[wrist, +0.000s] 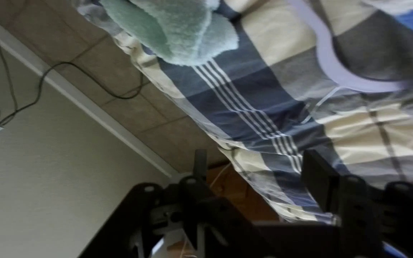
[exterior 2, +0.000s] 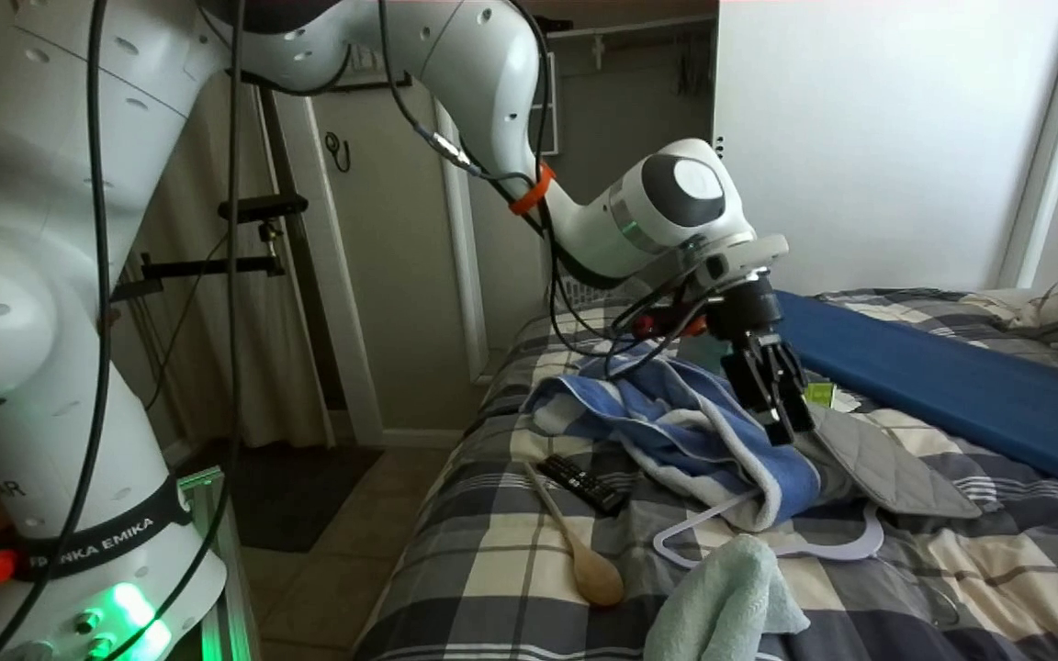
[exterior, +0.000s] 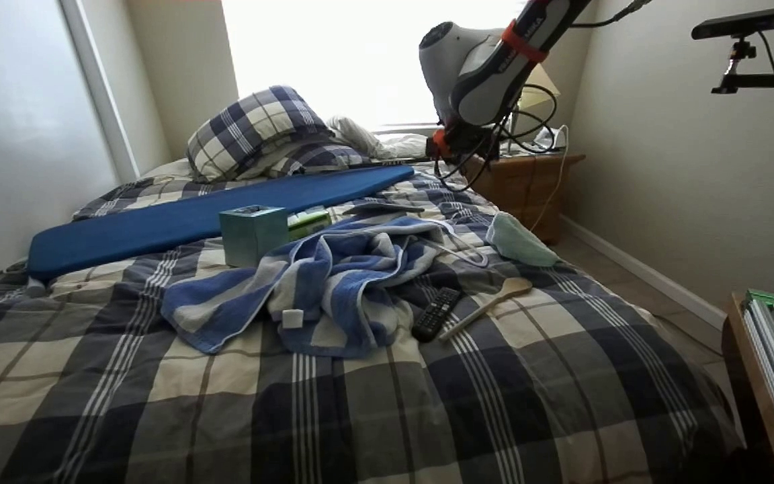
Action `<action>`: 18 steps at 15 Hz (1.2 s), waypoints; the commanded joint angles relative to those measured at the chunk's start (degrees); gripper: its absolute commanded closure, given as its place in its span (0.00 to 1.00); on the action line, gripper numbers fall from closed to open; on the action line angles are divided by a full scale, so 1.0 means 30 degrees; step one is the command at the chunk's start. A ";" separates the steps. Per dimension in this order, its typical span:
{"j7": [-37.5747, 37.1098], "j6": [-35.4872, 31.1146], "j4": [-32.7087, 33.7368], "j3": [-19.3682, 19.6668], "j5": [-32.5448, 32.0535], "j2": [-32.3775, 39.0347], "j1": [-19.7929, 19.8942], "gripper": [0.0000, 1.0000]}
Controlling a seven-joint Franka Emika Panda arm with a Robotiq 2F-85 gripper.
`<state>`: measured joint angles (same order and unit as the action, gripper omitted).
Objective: Move the light blue towel to the right
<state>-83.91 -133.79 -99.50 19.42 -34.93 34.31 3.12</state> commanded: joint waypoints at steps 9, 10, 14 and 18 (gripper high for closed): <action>0.7178 -0.5469 -0.3239 -0.3162 0.2855 -0.6450 -0.0607 0.00; 0.8736 -0.5705 -0.3355 -0.3540 0.4106 -0.6622 -0.0379 0.00; 1.4371 -0.6025 -0.3760 -0.6944 0.8837 -0.6992 0.2228 0.00; 2.0102 -0.3579 -0.2796 -1.0693 1.3513 -0.6602 0.5305 0.00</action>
<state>-34.84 -149.60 -108.55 -5.84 -3.24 15.19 12.95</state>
